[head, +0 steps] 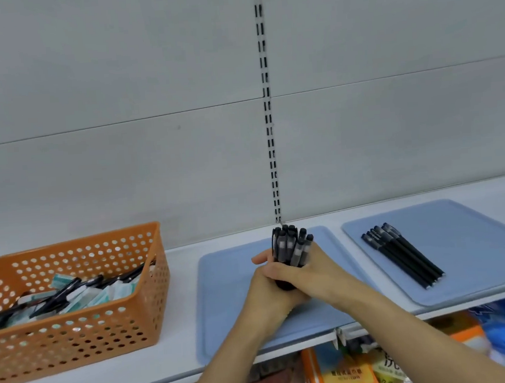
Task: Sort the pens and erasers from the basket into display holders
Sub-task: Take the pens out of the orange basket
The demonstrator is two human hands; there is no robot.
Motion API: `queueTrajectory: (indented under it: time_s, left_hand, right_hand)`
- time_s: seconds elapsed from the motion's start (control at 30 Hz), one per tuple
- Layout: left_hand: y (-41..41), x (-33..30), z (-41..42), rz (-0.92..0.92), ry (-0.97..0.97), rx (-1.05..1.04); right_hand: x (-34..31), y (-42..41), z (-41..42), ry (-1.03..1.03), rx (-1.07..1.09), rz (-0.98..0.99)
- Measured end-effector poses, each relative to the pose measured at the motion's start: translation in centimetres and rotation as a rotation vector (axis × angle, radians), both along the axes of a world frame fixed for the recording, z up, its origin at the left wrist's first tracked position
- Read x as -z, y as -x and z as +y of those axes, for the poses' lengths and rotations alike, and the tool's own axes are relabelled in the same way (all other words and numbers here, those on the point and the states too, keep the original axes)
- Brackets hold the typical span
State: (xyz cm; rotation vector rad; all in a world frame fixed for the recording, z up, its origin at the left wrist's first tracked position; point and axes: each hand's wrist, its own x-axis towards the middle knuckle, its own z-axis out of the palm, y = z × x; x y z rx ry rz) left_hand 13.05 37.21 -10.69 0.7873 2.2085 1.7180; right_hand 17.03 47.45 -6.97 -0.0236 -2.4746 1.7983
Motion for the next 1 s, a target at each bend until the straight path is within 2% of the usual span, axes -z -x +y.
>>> queueTrajectory:
  time_s: [0.1,0.2,0.27,0.37,0.47,0.53,0.6,0.73,1.0]
  left_hand:
    - [-0.3,-0.4,1.9,0.001,-0.003,0.06]
    - [-0.9,-0.8,4.4,0.128,0.123,0.096]
    - [-1.8,-1.0,6.6,0.211,0.171,0.148]
    - [-3.1,-0.8,10.1,0.349,0.307,0.295]
    - [-3.3,0.1,12.3,0.44,0.466,0.34]
    - [-3.3,0.7,12.9,0.458,0.556,0.325]
    - [-3.1,1.0,13.0,0.462,0.597,0.303]
    - [-3.1,1.2,13.0,0.471,0.605,0.288]
    - [-2.8,1.5,12.8,0.477,0.613,0.295]
  right_hand:
    - [-1.2,-1.2,2.3,0.083,0.097,0.085]
    - [-3.2,-2.6,7.7,0.195,0.267,0.188]
    - [-3.5,-3.1,12.8,0.204,0.397,0.143]
    - [-1.7,-3.4,20.0,-0.073,0.559,-0.11]
    - [0.7,-2.7,23.7,-0.304,0.591,-0.409]
    - [1.7,-2.0,24.3,-0.511,0.583,-0.489]
    - [2.2,-1.4,24.1,-0.658,0.566,-0.512]
    - [2.9,-1.4,22.8,-0.761,0.539,-0.545]
    - [4.9,-4.6,20.9,-1.088,0.61,-0.449]
